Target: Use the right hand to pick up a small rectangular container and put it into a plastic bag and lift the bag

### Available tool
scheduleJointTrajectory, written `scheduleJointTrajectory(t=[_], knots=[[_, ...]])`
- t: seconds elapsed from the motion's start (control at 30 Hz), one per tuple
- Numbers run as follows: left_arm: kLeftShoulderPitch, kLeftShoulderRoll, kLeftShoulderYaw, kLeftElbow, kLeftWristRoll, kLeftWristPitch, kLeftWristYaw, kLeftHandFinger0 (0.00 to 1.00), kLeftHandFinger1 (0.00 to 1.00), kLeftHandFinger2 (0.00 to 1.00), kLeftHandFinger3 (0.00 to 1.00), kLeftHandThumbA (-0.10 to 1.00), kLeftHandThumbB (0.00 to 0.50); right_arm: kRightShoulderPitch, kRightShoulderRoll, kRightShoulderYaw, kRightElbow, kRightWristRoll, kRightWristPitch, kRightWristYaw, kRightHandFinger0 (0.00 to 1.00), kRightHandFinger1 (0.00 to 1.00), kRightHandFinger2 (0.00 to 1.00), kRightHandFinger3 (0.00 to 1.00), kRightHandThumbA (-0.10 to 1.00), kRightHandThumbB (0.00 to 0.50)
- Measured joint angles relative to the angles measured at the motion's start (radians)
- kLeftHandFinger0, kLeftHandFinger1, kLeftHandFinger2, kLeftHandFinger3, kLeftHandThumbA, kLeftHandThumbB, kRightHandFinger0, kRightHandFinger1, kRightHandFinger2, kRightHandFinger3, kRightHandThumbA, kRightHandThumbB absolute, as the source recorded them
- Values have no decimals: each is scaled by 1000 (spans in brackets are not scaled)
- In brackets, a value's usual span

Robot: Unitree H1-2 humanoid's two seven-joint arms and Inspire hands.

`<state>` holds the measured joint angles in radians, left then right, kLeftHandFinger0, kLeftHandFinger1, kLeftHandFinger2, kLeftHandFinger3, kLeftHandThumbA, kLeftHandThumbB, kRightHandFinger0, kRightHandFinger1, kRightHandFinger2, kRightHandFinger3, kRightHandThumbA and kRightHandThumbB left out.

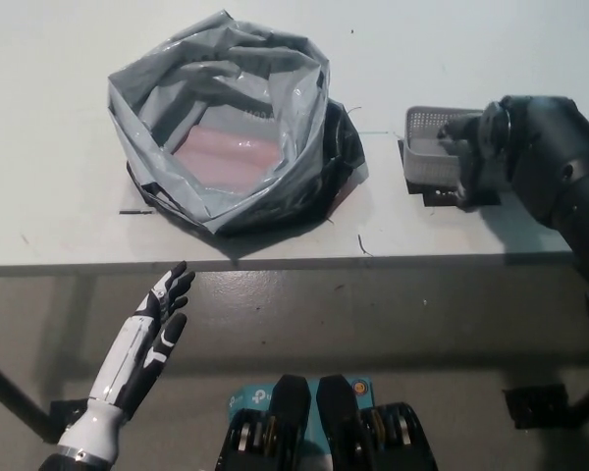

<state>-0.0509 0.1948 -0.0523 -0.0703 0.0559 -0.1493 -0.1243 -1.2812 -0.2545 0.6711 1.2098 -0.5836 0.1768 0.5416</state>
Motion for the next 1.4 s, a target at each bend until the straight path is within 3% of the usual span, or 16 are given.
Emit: scheduleJointTrajectory(t=[0.17,0.43,0.67,0.93,1.23,1.4], knots=[[1,0,0,3,0,1,0,1000,1000,1000,1000,952,246,15,-23,-8,-190,15,25,83,1000,1000,1000,1000,927,500],[1,0,0,4,0,2,0,1000,1000,1000,1000,936,237,72,-61,-25,-486,56,78,216,1000,1000,1000,1000,908,500],[1,1,3,4,-1,0,0,1000,1000,1000,1000,944,244,58,-155,-64,-729,98,139,349,1000,1000,1000,1000,942,500],[1,3,7,3,-2,-5,0,1000,1000,1000,1000,944,234,14,-211,-63,-681,84,186,396,1000,1000,1000,1000,997,500],[5,7,10,3,-2,-7,0,1000,1000,1000,1000,927,221,-32,-215,-96,-606,79,192,394,1000,1000,1000,1000,877,500],[23,6,10,3,-2,-16,0,1000,1000,1000,1000,927,219,-53,-205,-113,-461,78,186,375,1000,1000,1000,1000,888,500]])
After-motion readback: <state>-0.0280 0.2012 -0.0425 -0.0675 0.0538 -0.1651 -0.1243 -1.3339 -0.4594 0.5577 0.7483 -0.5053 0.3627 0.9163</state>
